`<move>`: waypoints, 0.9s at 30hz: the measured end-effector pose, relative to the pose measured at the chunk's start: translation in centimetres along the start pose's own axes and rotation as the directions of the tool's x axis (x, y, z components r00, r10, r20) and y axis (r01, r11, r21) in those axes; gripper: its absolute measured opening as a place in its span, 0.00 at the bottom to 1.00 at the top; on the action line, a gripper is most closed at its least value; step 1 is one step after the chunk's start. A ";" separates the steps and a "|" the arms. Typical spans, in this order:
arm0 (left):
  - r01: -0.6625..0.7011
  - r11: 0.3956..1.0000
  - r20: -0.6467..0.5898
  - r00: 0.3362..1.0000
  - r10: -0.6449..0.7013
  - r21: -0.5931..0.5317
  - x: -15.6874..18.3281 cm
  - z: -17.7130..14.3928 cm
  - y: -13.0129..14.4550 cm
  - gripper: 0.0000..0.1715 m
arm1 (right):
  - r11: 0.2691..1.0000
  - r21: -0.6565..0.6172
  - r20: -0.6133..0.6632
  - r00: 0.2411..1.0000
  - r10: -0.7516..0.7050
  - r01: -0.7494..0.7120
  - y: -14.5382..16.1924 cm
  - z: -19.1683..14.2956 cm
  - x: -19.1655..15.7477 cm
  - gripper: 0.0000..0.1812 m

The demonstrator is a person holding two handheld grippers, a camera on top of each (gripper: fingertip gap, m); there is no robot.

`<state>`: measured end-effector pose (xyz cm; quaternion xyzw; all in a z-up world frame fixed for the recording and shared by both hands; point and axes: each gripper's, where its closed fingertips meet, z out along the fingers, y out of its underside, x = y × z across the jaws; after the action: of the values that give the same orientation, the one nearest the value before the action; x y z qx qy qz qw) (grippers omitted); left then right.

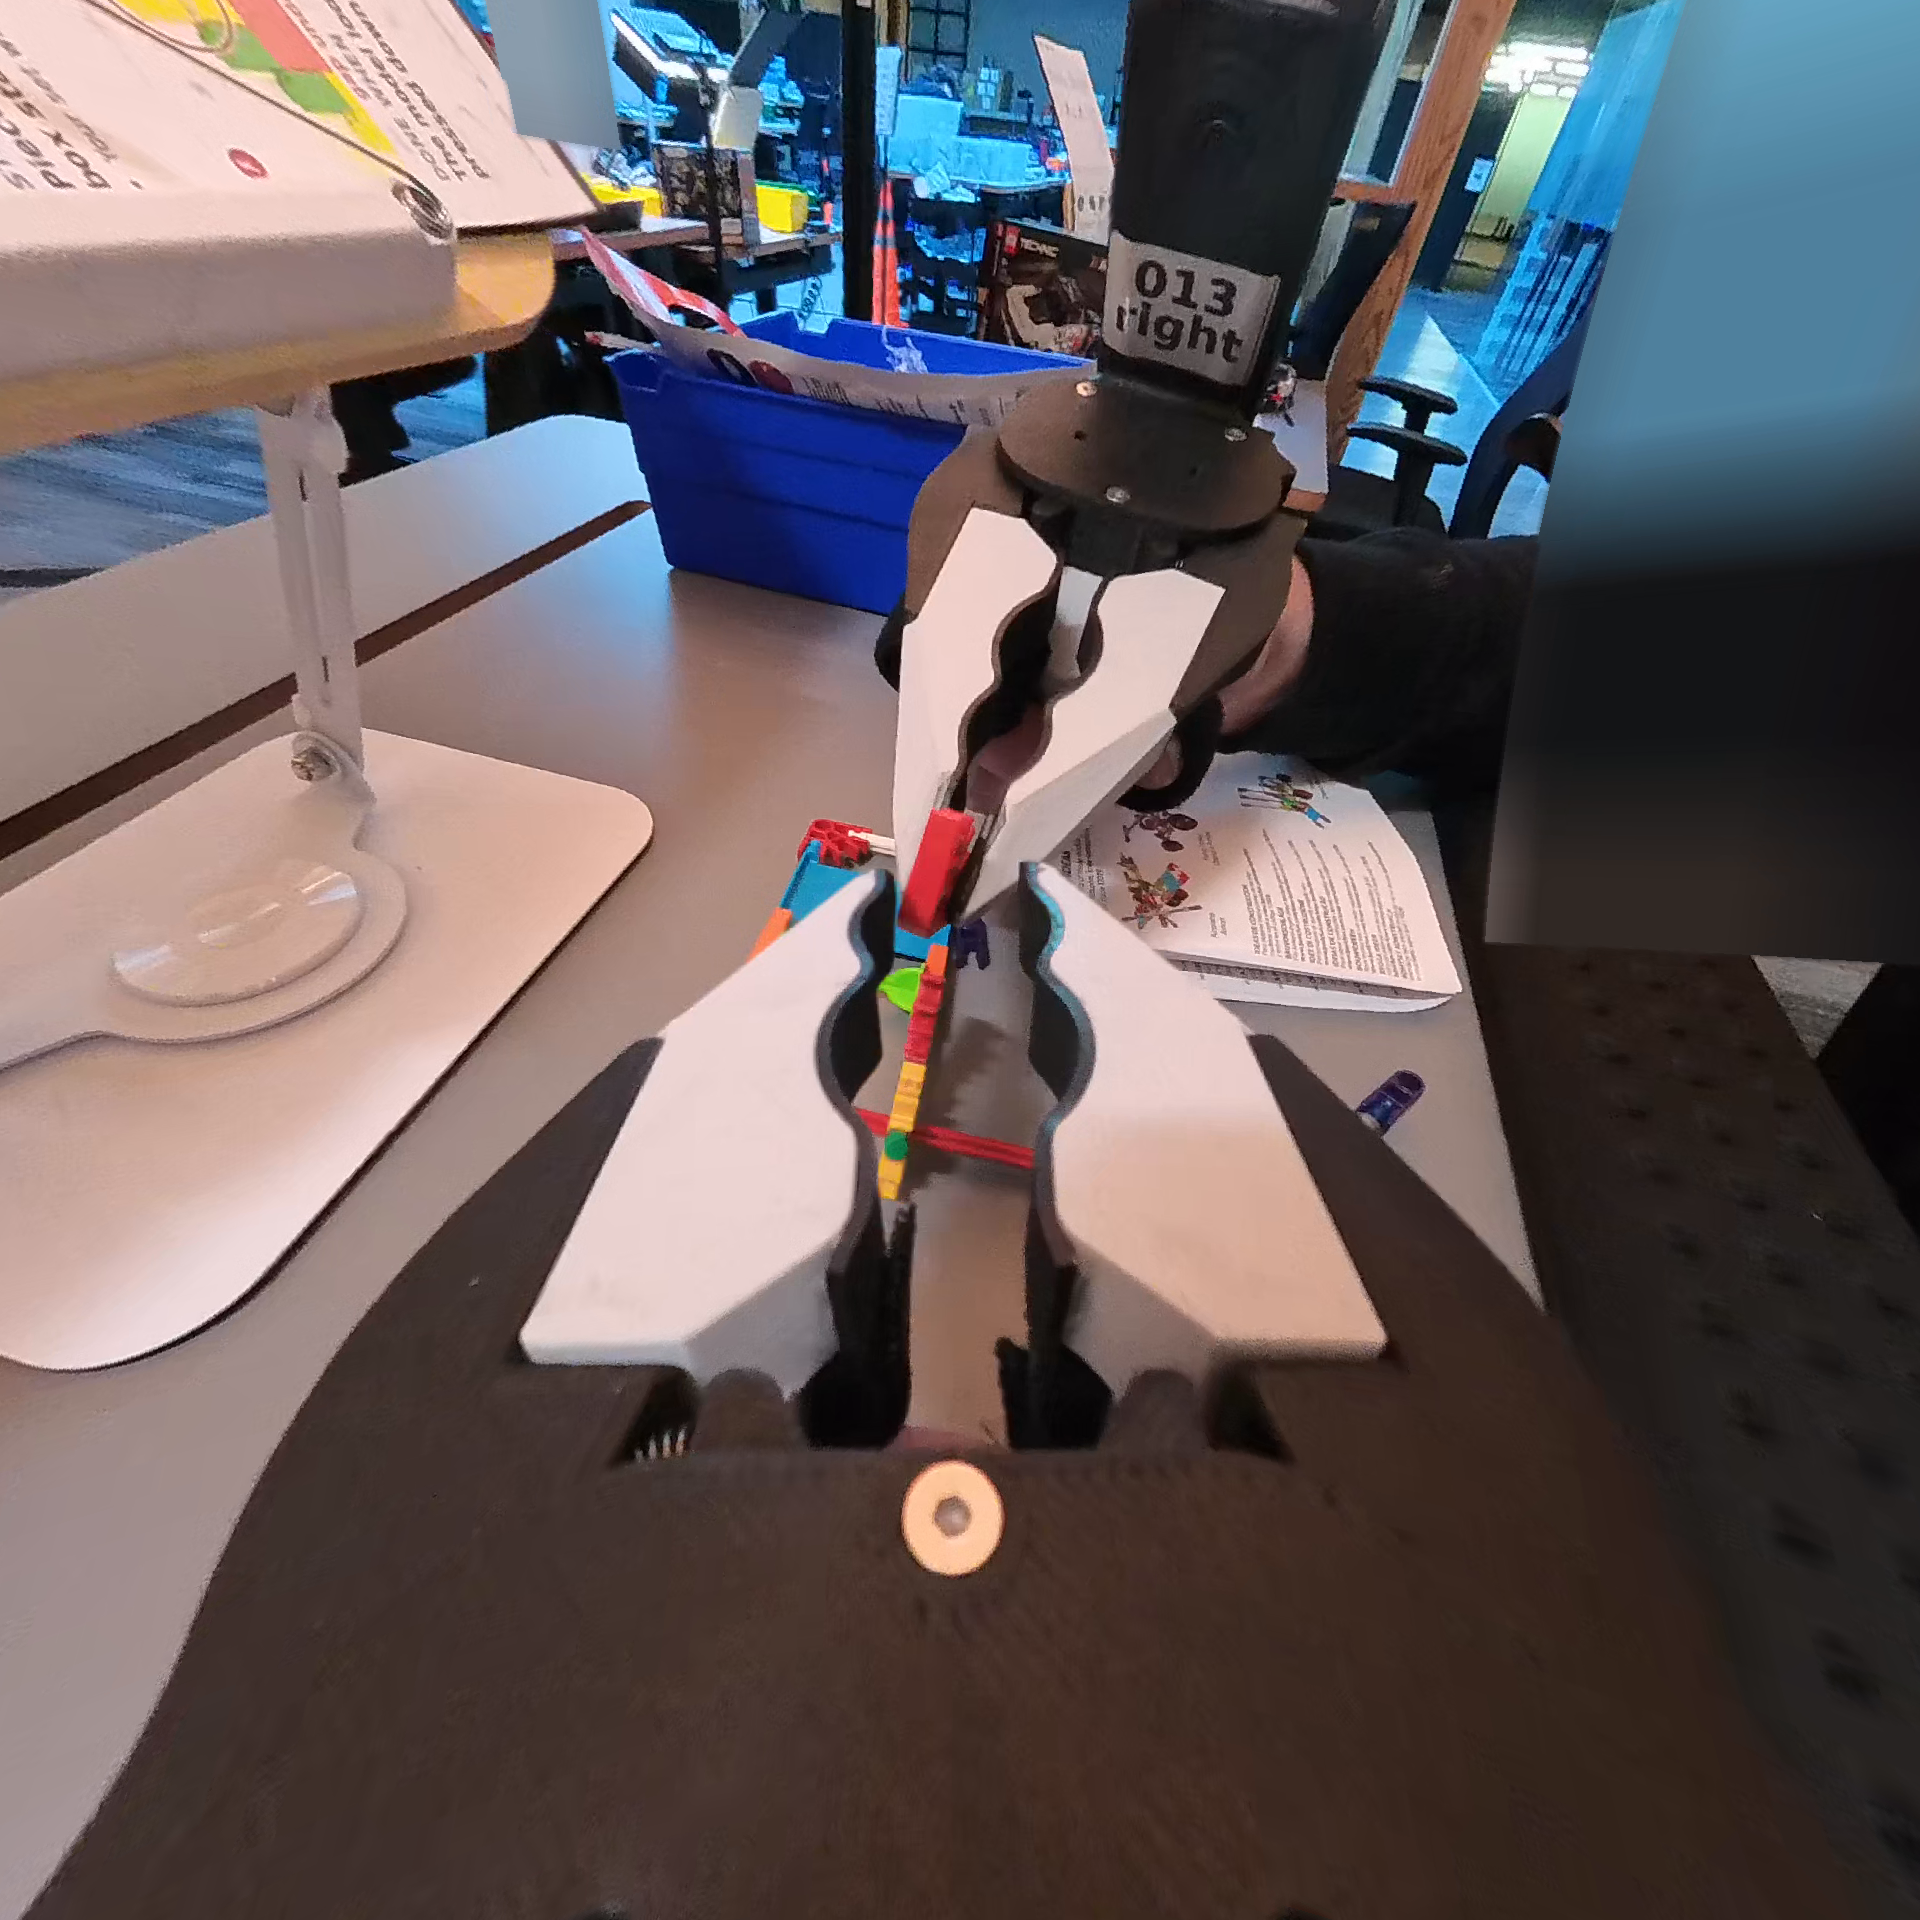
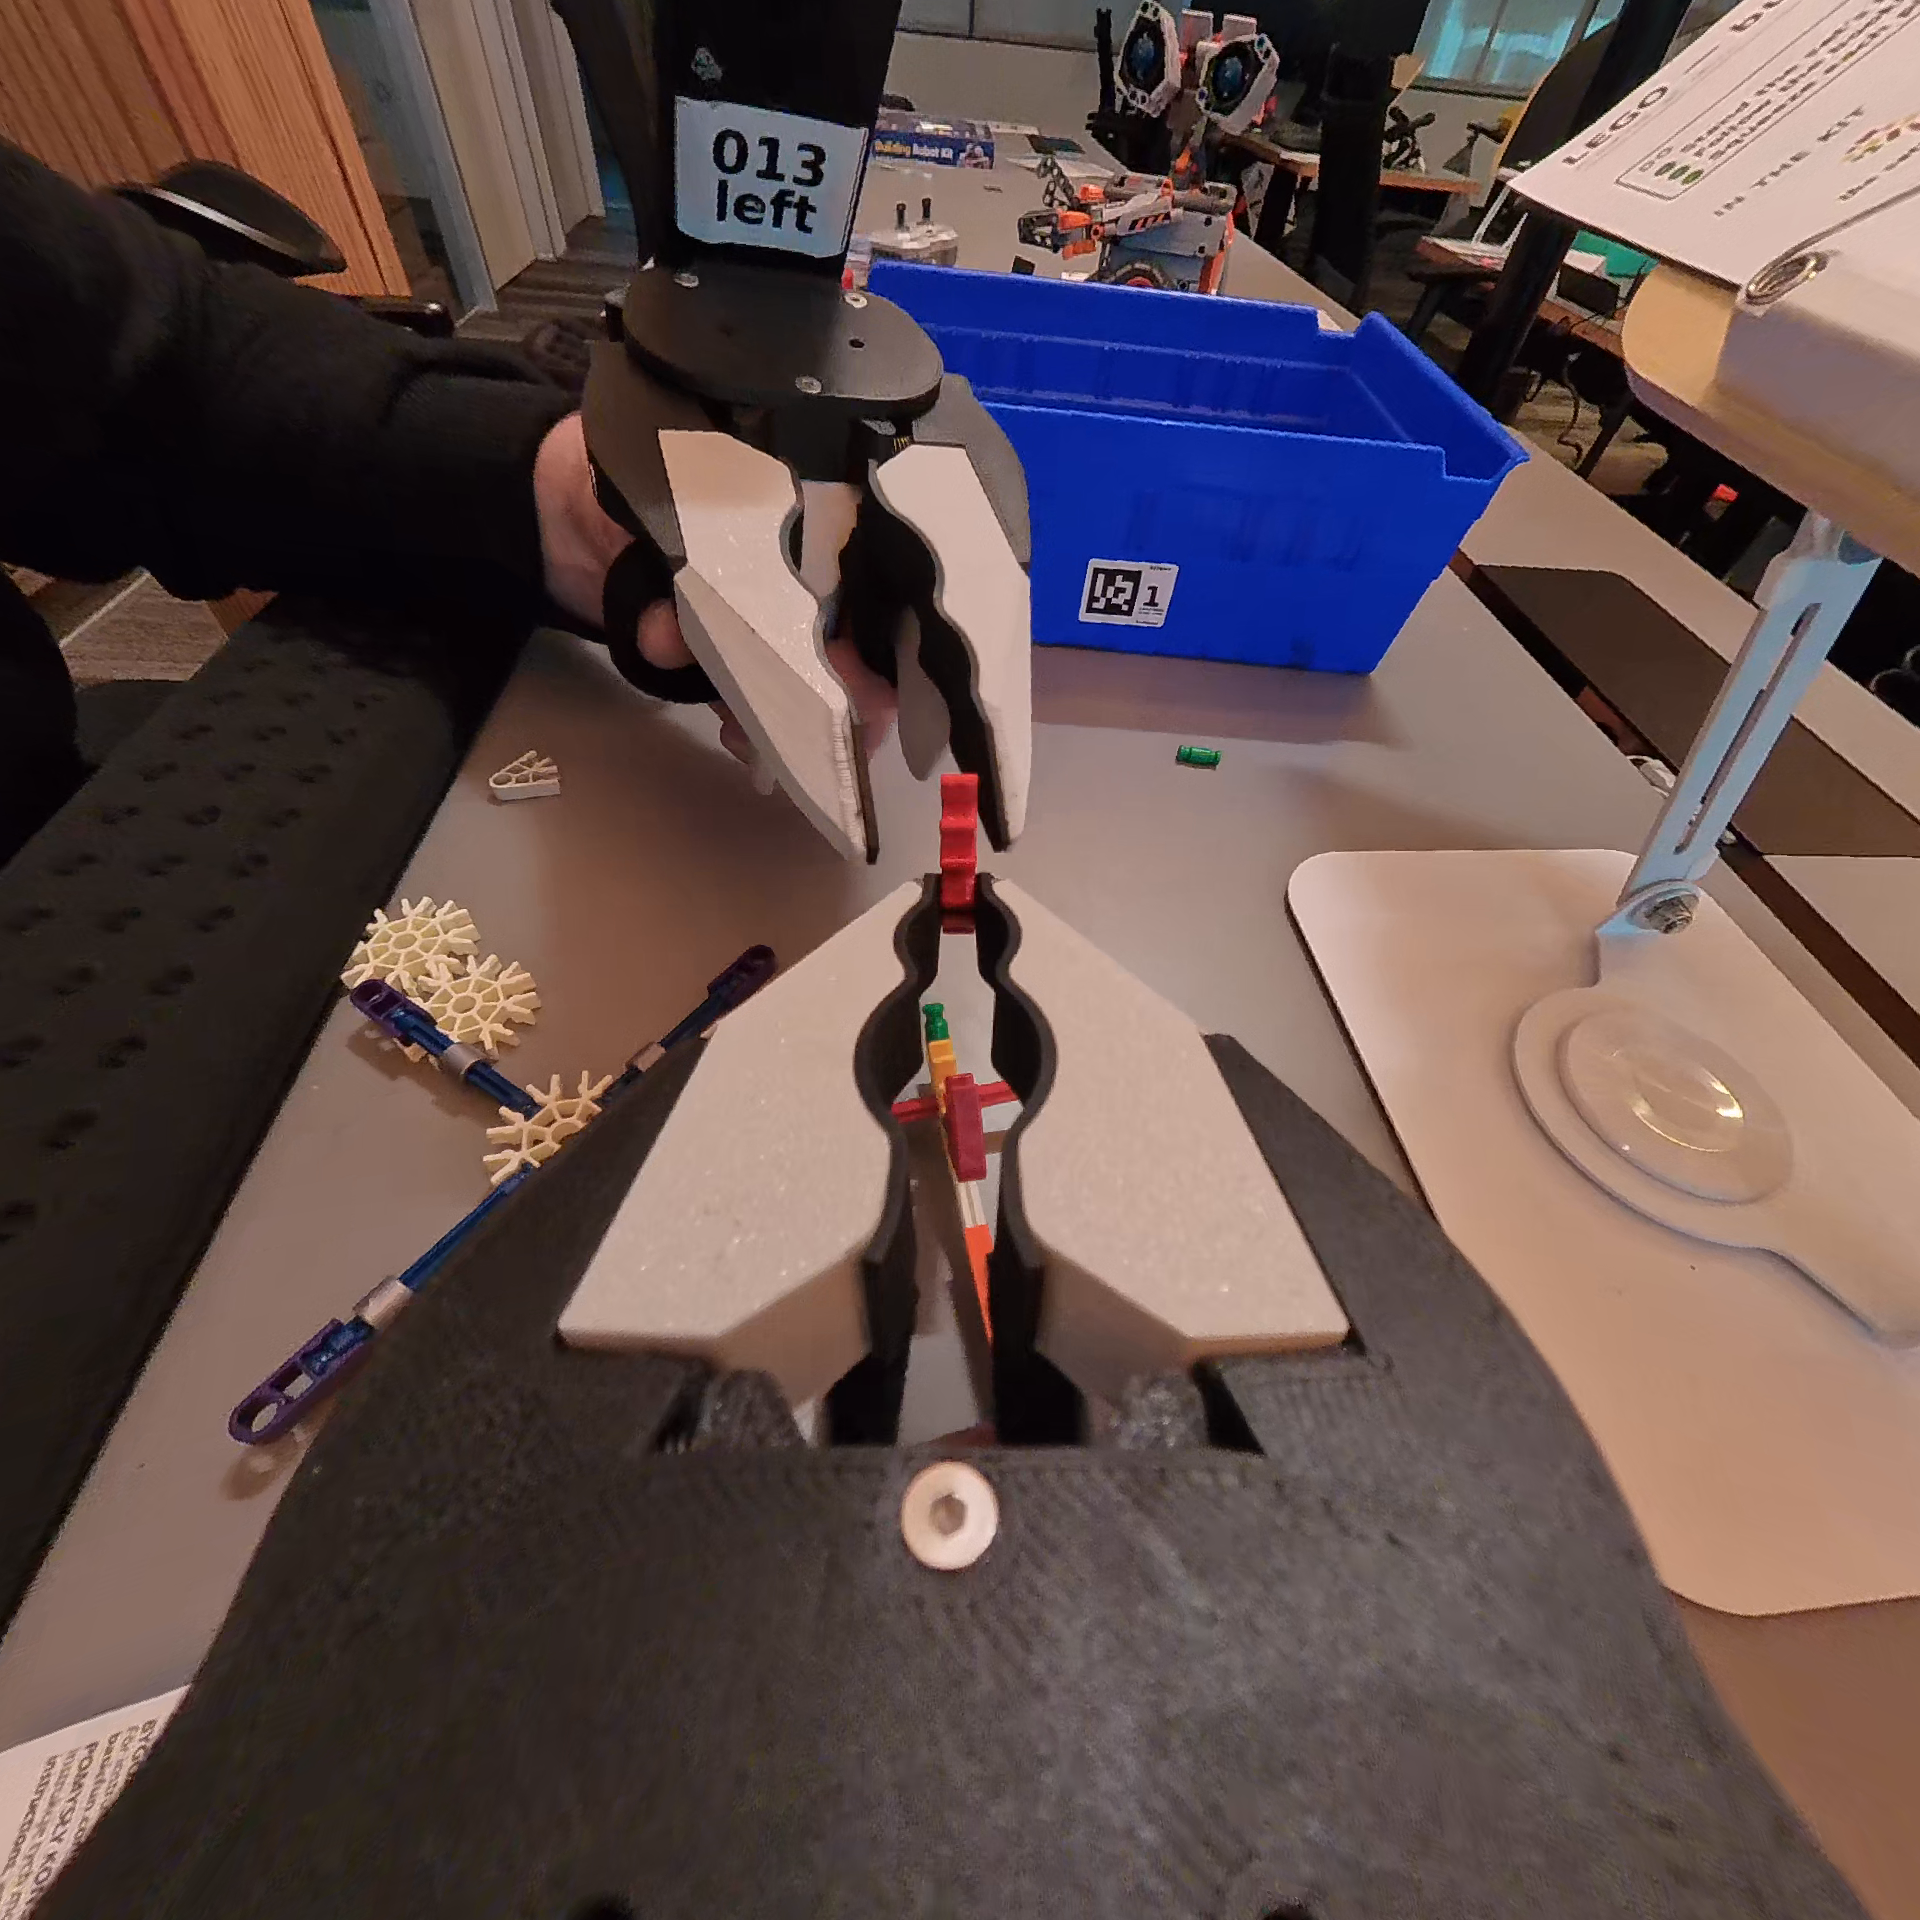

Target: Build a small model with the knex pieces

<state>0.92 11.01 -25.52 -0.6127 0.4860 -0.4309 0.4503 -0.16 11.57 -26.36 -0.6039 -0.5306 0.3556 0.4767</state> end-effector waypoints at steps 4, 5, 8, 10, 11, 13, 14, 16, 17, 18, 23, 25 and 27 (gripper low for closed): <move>-0.008 1.000 0.014 1.000 0.008 0.006 -0.2 0.0 -0.1 0.05 | 1.000 -0.002 0.012 1.000 -0.001 0.001 0.0 0.1 -0.3 0.02; -0.005 1.000 0.011 1.000 0.005 0.007 -0.2 -0.1 -0.1 0.05 | 1.000 -0.002 0.013 1.000 -0.002 0.002 0.0 0.1 -0.3 0.02; -0.017 1.000 0.017 1.000 0.017 0.009 -0.2 -0.1 -0.2 0.04 | 1.000 0.000 0.013 1.000 -0.001 0.001 -0.1 0.1 -0.3 0.02; -0.033 0.999 0.023 0.999 0.033 0.007 -0.2 -0.1 -0.2 0.04 | 1.000 0.000 0.013 1.000 0.000 0.000 -0.1 0.0 -0.3 0.02; -0.038 0.999 0.025 0.999 0.038 0.006 -0.2 -0.1 -0.2 0.03 | 1.000 -0.001 0.012 1.000 0.001 -0.001 -0.1 0.0 -0.3 0.02; -0.037 0.999 0.025 0.999 0.037 0.003 -0.3 -0.1 -0.1 0.03 | 1.000 -0.004 0.007 1.000 0.005 -0.005 0.0 0.0 -0.2 0.03; -0.035 0.999 0.024 0.999 0.035 0.005 -0.3 -0.1 -0.1 0.03 | 1.000 -0.004 0.006 1.000 0.007 -0.007 0.0 0.0 -0.2 0.03; -0.035 0.999 0.021 0.999 0.035 0.001 -0.3 -0.2 0.0 0.02 | 1.000 -0.008 0.003 1.000 0.008 -0.008 0.1 0.0 -0.1 0.04; -0.036 0.999 0.026 0.999 0.036 0.001 -0.4 -0.2 0.0 0.02 | 1.000 -0.009 0.000 1.000 0.008 -0.008 0.1 0.0 0.0 0.04; -0.034 0.999 0.026 0.999 0.034 0.002 -0.4 -0.2 0.0 0.02 | 1.000 -0.009 0.000 1.000 0.010 -0.010 0.1 -0.1 0.0 0.04; -0.038 0.999 0.022 0.999 0.038 -0.001 -0.4 -0.2 0.0 0.02 | 1.000 -0.005 0.003 1.000 0.014 -0.014 0.1 -0.2 0.1 0.03; -0.039 0.999 0.024 0.999 0.039 0.002 -0.4 -0.3 -0.1 0.02 | 1.000 -0.001 0.003 1.000 0.017 -0.017 0.0 -0.2 0.1 0.03; -0.038 0.999 0.026 0.999 0.038 0.002 -0.5 -0.3 -0.1 0.02 | 1.000 0.001 0.005 1.000 0.021 -0.021 0.0 -0.3 0.1 0.03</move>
<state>0.53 11.47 -25.40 -0.6083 0.4912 -0.4148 0.4654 0.14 11.65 -26.28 -0.6083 -0.5252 0.3622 0.4721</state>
